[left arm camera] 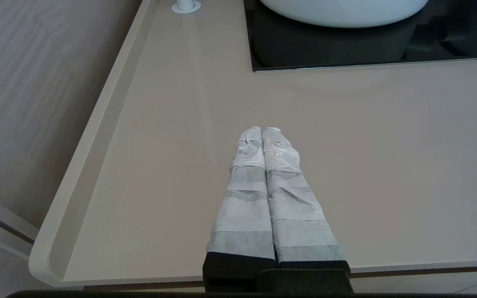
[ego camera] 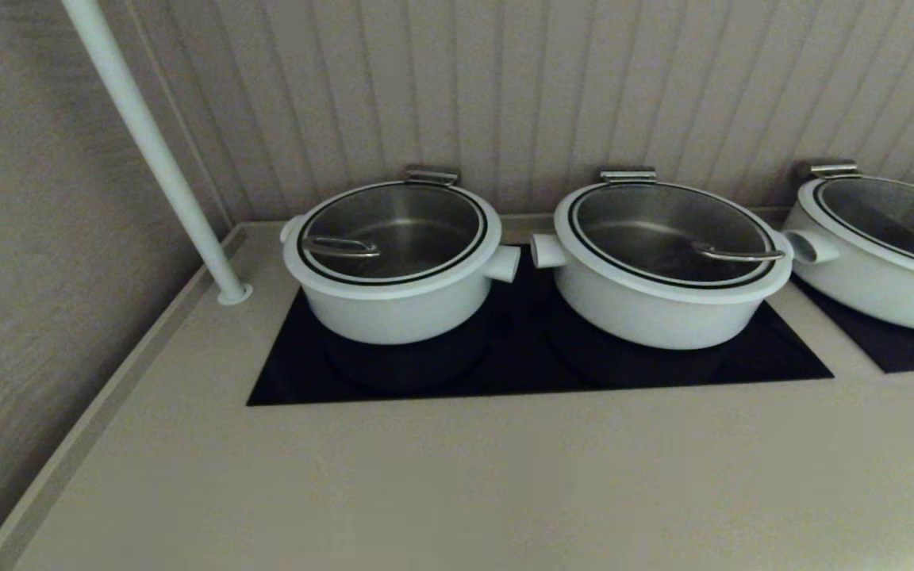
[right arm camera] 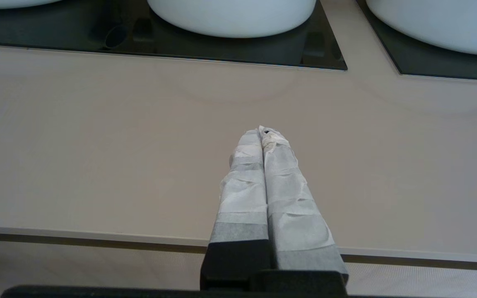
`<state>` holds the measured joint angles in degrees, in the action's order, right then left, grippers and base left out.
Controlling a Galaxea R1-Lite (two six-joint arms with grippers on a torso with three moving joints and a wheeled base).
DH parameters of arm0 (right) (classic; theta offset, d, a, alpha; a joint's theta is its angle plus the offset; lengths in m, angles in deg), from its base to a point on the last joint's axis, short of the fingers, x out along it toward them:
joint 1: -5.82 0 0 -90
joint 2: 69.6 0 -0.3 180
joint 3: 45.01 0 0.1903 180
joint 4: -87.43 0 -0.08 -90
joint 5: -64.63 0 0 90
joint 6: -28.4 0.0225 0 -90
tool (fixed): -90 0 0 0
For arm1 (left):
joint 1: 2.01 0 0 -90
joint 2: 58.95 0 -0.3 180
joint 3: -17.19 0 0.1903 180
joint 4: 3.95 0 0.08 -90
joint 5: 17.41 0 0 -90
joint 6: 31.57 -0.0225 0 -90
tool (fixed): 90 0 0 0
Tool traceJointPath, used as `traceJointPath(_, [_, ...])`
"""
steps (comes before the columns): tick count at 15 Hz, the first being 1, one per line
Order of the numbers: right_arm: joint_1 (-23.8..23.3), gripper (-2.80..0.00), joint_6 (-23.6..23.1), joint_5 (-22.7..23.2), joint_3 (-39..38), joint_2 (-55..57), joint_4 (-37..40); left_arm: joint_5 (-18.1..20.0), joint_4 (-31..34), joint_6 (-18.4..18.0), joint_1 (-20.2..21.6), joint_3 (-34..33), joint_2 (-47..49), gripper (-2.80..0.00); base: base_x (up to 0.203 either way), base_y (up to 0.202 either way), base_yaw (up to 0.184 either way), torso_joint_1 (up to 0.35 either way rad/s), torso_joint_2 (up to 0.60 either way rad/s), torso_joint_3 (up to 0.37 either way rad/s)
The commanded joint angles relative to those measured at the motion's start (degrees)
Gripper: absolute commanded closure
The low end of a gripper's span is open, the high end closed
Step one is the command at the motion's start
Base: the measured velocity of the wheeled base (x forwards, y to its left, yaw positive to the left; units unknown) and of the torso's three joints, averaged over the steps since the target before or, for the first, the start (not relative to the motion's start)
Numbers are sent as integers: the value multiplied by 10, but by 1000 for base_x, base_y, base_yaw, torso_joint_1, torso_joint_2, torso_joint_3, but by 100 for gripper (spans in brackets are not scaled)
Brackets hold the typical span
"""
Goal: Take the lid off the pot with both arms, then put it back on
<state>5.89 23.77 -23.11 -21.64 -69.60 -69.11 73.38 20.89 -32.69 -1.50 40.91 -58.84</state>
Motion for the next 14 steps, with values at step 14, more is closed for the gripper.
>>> traceJointPath(14, [0,0,0,0,0,0,0,0,0,0,0,0,0,0,0,0,0,0,0,0])
